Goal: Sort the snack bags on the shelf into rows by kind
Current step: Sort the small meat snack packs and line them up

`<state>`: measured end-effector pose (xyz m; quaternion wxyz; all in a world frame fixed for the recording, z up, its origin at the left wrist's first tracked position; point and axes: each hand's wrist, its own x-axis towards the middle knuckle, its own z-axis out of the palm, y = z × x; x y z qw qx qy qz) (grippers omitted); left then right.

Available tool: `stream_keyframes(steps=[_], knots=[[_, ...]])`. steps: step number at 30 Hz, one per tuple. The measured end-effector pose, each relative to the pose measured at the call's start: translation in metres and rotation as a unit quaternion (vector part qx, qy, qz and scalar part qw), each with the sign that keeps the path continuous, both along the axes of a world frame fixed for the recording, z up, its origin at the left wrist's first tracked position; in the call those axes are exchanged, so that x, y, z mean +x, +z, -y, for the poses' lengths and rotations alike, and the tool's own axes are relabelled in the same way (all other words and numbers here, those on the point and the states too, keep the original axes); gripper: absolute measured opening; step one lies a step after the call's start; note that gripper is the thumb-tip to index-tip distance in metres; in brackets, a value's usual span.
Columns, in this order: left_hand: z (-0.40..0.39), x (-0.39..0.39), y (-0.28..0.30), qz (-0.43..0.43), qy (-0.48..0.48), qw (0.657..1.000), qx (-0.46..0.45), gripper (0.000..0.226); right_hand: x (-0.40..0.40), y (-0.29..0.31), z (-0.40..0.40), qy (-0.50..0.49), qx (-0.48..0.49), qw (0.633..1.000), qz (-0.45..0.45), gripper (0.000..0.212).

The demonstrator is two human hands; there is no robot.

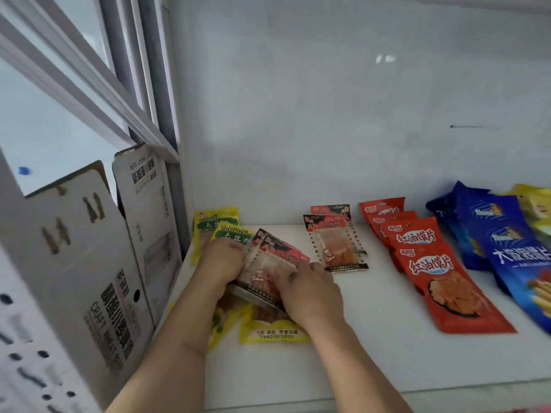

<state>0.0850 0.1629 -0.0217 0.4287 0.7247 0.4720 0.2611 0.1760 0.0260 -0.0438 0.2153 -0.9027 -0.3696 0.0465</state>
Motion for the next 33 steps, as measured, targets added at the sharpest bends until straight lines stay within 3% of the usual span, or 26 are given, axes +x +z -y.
stream_keyframes(steps=[7, 12, 17, 21, 25, 27, 31, 33], knots=[[0.004, -0.011, 0.001, 0.156, 0.029, 0.982, -0.099, 0.016, -0.010, -0.004, -0.002, -0.036, 0.007, 0.999, 0.019, 0.094], [0.007, -0.017, 0.004, 0.172, -0.024, 0.968, -0.180, 0.018, -0.006, -0.013, -0.013, -0.019, 0.140, 0.989, -0.034, 0.093], [0.009, -0.016, 0.004, 0.203, -0.024, 0.952, -0.229, 0.012, 0.002, -0.009, -0.009, -0.009, 0.297, 0.943, -0.147, 0.077], [0.017, -0.011, 0.011, 0.234, -0.021, 0.943, -0.234, 0.016, 0.021, -0.007, 0.002, -0.001, 0.411, 0.866, -0.283, 0.051], [0.036, -0.007, 0.018, 0.239, -0.056, 0.939, -0.242, 0.013, 0.042, -0.009, 0.014, 0.022, 0.471, 0.799, -0.372, 0.067], [0.051, -0.004, 0.021, 0.230, -0.074, 0.939, -0.244, 0.013, 0.051, -0.009, 0.023, 0.029, 0.464, 0.792, -0.397, 0.069], [0.062, 0.006, 0.015, 0.195, -0.048, 0.959, -0.201, 0.018, 0.067, -0.002, 0.052, 0.028, 0.428, 0.778, -0.459, 0.025], [0.064, 0.007, 0.010, 0.178, -0.021, 0.969, -0.169, 0.018, 0.082, -0.005, 0.060, 0.013, 0.421, 0.792, -0.442, 0.018]])
